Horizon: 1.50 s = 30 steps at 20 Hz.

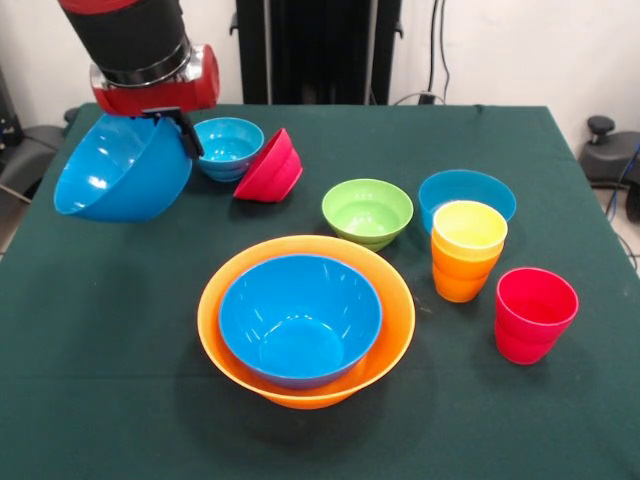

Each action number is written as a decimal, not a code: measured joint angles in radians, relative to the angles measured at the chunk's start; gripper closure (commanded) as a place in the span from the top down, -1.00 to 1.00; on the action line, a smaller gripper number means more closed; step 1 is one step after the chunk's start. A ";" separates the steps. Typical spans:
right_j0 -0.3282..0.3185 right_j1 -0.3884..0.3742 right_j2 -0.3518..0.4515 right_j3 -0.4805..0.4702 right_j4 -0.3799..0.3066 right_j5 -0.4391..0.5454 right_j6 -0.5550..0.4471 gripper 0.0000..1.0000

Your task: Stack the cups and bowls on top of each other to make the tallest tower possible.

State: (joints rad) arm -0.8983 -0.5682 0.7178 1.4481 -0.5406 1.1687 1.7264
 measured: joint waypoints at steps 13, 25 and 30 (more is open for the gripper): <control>0.061 -0.029 0.000 -0.092 0.082 0.005 0.000 -1.00; 0.176 -0.017 -0.023 -0.198 0.085 0.006 0.000 -1.00; 0.222 -0.003 -0.033 -0.248 0.085 0.006 0.000 -1.00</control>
State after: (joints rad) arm -0.6758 -0.5712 0.6850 1.2002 -0.4557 1.1743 1.7264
